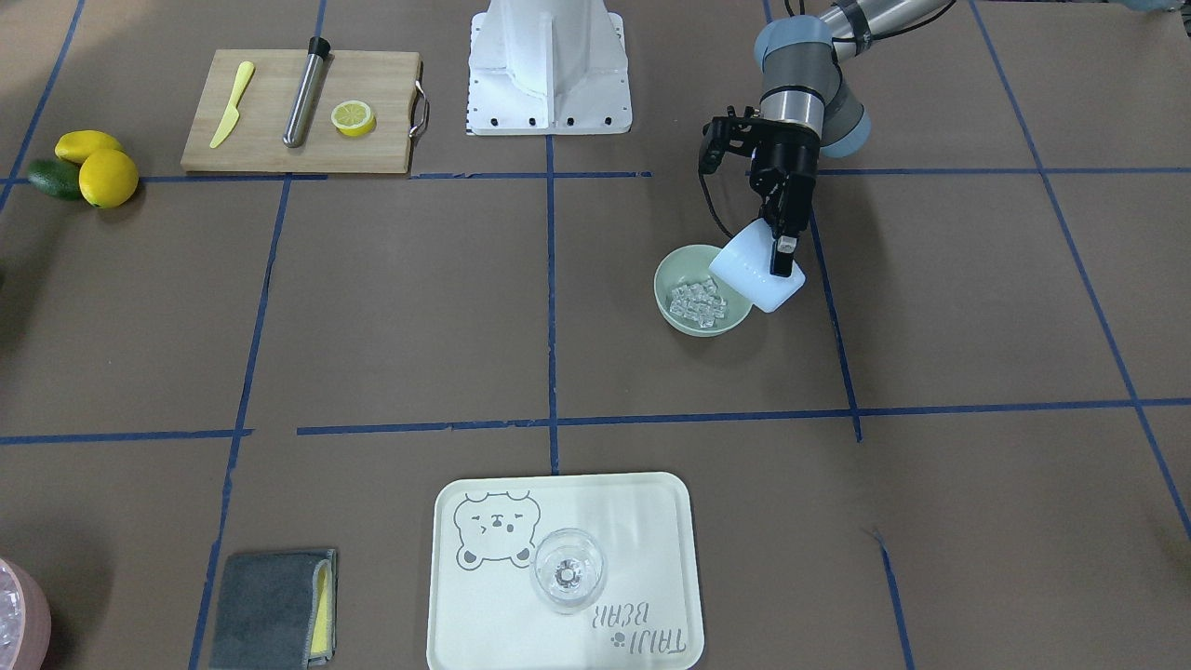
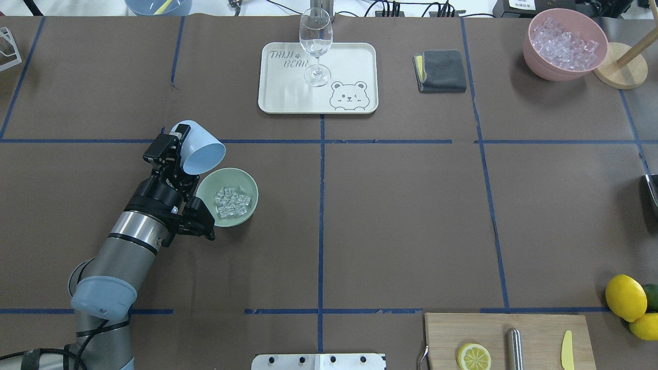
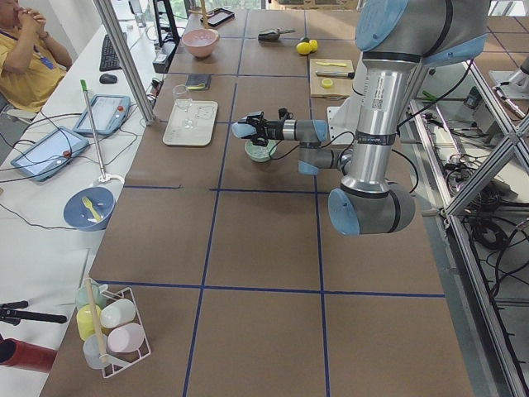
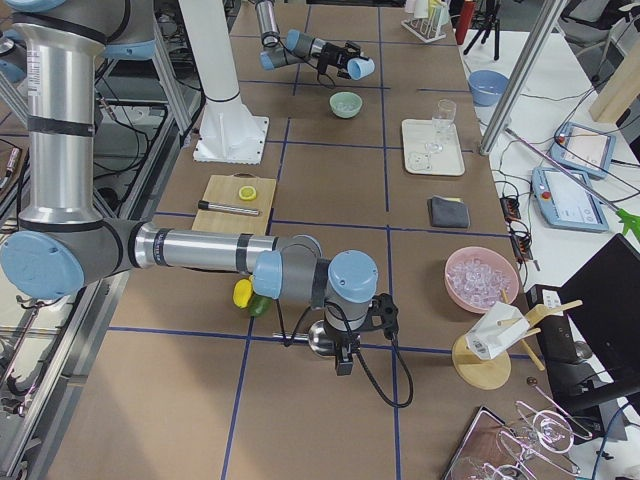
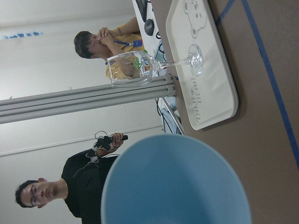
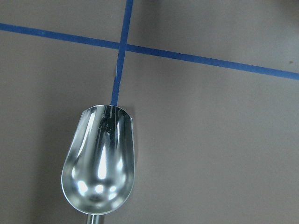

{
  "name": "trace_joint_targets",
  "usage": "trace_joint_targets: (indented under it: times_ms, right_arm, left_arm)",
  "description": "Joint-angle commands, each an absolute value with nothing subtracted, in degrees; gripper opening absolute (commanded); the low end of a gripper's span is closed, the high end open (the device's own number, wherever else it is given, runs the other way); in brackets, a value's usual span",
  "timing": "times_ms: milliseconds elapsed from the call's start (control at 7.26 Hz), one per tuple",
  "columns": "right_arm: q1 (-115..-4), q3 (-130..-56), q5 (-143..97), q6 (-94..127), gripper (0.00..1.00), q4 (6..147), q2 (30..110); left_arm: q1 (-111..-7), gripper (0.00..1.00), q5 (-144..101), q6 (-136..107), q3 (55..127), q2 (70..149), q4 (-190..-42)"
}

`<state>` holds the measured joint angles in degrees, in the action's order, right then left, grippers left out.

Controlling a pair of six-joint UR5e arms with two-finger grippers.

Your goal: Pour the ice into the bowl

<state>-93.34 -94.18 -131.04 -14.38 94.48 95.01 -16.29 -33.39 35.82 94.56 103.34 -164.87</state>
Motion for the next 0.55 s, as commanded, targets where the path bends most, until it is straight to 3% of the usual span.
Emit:
trace_joint_targets:
  times_ms: [0, 413]
  right_arm:
    - [-93.3, -94.2, -131.4, -14.3, 1.0, 94.5, 94.9]
    - [-93.4, -94.3, -131.6, -14.4, 1.0, 94.5, 94.8]
  left_arm:
    - [-16.2, 0.0, -35.4, 6.5, 94.7, 103.4, -165.4]
    - [-15.3, 0.0, -35.2, -24.1, 96.1, 104.0, -166.4]
